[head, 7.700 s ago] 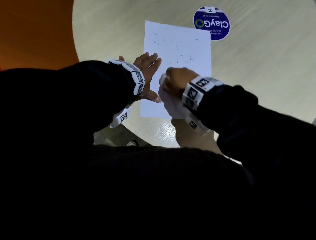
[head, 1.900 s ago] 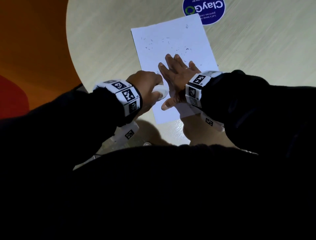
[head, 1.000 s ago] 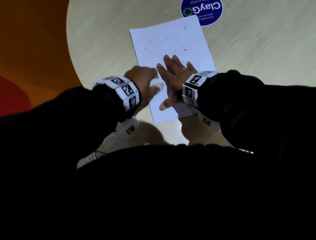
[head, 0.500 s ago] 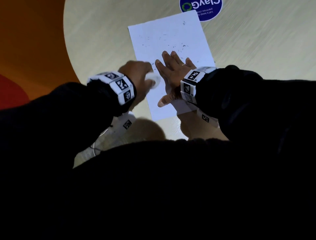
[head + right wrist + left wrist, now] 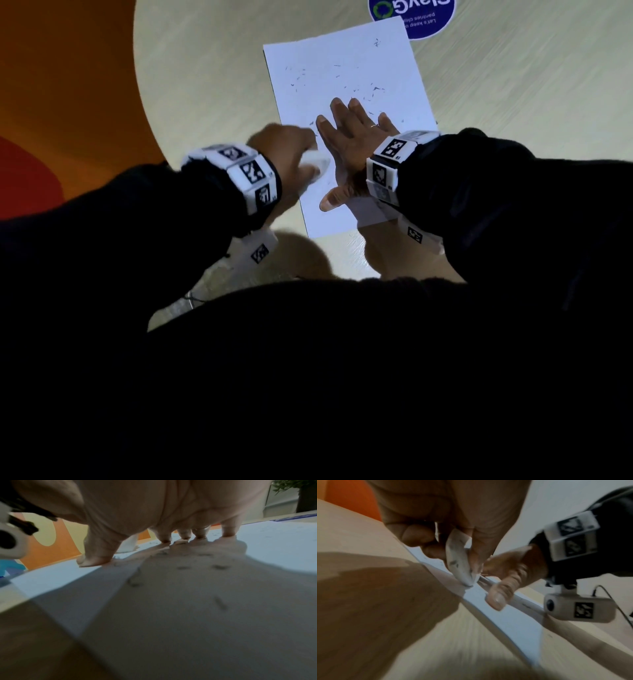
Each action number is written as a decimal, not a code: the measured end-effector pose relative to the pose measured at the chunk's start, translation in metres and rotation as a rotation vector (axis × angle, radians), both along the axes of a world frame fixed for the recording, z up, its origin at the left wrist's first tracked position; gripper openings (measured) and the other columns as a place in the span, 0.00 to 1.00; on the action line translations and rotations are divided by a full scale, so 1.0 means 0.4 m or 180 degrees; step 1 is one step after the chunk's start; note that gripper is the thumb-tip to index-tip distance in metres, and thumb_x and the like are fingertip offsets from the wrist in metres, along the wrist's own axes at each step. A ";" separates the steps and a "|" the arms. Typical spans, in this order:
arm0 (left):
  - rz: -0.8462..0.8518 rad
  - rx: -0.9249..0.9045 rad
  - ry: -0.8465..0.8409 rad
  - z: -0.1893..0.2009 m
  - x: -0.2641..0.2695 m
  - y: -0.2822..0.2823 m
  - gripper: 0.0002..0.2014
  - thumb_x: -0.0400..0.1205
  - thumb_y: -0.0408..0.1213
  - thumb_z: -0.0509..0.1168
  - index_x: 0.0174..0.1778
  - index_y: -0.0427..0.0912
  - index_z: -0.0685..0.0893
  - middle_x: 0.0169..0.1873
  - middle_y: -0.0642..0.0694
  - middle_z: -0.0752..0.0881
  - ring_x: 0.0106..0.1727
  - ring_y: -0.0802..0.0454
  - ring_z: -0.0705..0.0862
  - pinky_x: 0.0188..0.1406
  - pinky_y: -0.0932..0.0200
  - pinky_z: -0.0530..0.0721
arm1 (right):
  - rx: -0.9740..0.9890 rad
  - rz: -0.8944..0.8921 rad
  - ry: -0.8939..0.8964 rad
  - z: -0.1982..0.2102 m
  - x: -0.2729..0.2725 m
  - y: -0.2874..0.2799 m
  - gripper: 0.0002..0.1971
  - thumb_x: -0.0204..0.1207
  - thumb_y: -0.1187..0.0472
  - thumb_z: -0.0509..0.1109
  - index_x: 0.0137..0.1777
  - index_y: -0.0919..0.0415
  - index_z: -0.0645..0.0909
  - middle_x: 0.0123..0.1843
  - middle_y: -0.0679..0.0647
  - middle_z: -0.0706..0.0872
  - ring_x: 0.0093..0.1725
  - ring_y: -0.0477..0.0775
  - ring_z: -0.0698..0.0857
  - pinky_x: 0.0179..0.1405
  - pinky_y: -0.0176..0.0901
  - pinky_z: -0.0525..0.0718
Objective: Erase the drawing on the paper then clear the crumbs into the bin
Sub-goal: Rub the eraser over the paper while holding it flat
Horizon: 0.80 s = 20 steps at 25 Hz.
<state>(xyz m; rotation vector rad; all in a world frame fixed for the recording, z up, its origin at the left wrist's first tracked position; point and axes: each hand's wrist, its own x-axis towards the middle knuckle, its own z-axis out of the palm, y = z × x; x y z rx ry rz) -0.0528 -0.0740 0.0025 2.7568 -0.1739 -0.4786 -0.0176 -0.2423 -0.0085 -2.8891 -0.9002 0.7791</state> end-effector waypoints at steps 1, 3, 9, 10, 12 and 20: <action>-0.0057 -0.0036 0.0055 -0.003 -0.019 -0.001 0.12 0.71 0.50 0.62 0.44 0.49 0.79 0.39 0.50 0.81 0.42 0.44 0.79 0.39 0.55 0.74 | -0.0008 0.0002 -0.0016 0.000 -0.005 -0.001 0.63 0.60 0.27 0.72 0.84 0.53 0.38 0.85 0.56 0.36 0.84 0.61 0.38 0.79 0.70 0.45; 0.0097 -0.0023 -0.0055 -0.009 -0.014 0.013 0.11 0.73 0.49 0.62 0.46 0.48 0.79 0.40 0.50 0.81 0.43 0.43 0.80 0.41 0.53 0.76 | -0.0088 0.0041 -0.0024 0.003 -0.015 0.002 0.64 0.58 0.25 0.71 0.84 0.53 0.38 0.85 0.56 0.35 0.84 0.60 0.37 0.79 0.68 0.45; 0.0270 -0.0035 -0.0074 0.003 0.003 0.022 0.14 0.71 0.51 0.60 0.45 0.47 0.80 0.39 0.47 0.83 0.43 0.41 0.82 0.42 0.46 0.82 | -0.0020 -0.0041 -0.0003 0.015 0.012 0.025 0.47 0.76 0.45 0.70 0.84 0.52 0.41 0.85 0.57 0.38 0.84 0.62 0.39 0.78 0.69 0.45; 0.0202 -0.0060 -0.0071 0.000 0.000 0.024 0.12 0.71 0.50 0.60 0.44 0.48 0.79 0.39 0.47 0.83 0.42 0.41 0.82 0.42 0.46 0.82 | 0.0057 0.0003 0.0005 0.016 0.013 0.031 0.44 0.78 0.47 0.69 0.85 0.51 0.42 0.85 0.58 0.39 0.84 0.62 0.40 0.78 0.70 0.45; 0.0205 -0.0101 -0.0074 0.003 0.011 0.029 0.11 0.71 0.50 0.61 0.42 0.48 0.78 0.37 0.49 0.82 0.41 0.42 0.82 0.41 0.46 0.82 | 0.0129 0.0093 0.0058 0.018 0.007 0.036 0.51 0.69 0.38 0.72 0.85 0.48 0.44 0.85 0.58 0.40 0.84 0.63 0.39 0.78 0.72 0.46; -0.0083 -0.0112 -0.0111 0.007 -0.022 0.009 0.05 0.75 0.46 0.63 0.42 0.50 0.77 0.39 0.51 0.79 0.42 0.46 0.78 0.38 0.57 0.69 | 0.0228 0.0035 -0.0059 0.003 -0.007 0.029 0.62 0.52 0.22 0.69 0.84 0.45 0.47 0.86 0.55 0.42 0.84 0.59 0.41 0.79 0.66 0.46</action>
